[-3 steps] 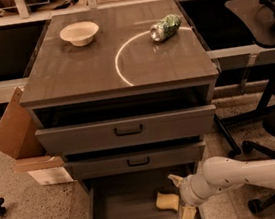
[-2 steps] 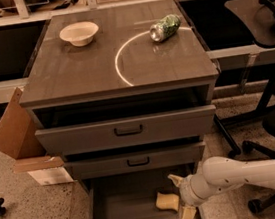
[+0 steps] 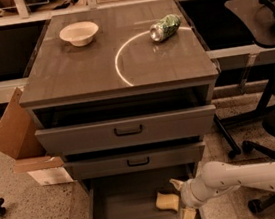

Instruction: Pick sponge from bottom drawer and place on counter

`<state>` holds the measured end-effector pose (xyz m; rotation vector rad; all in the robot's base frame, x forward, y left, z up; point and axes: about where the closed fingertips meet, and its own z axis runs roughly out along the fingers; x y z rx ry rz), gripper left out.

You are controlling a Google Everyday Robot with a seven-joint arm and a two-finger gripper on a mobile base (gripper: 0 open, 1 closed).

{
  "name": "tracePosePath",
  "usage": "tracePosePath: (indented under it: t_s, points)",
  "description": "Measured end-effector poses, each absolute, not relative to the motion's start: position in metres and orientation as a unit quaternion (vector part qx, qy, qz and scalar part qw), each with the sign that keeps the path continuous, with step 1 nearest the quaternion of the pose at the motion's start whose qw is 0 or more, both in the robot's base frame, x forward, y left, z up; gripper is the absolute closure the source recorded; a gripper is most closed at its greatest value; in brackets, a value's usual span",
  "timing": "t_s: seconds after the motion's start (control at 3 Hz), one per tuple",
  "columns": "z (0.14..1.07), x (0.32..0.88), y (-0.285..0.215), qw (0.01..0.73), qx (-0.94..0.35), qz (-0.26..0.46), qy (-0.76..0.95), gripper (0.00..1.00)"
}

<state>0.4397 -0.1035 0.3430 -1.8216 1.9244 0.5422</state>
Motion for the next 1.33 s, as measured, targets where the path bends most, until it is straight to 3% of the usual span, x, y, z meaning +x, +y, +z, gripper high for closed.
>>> tracePosePath:
  t_s: [0.67,1.0,1.33]
  points:
    - [0.276,0.457,-0.115,0.215,-0.643,0.187,0.711,0.0]
    - [0.217,0.493,-0.115,0.235,-0.625,0.191,0.719,0.0]
    - [0.217,0.493,-0.115,0.235,-0.625,0.191,0.719,0.0]
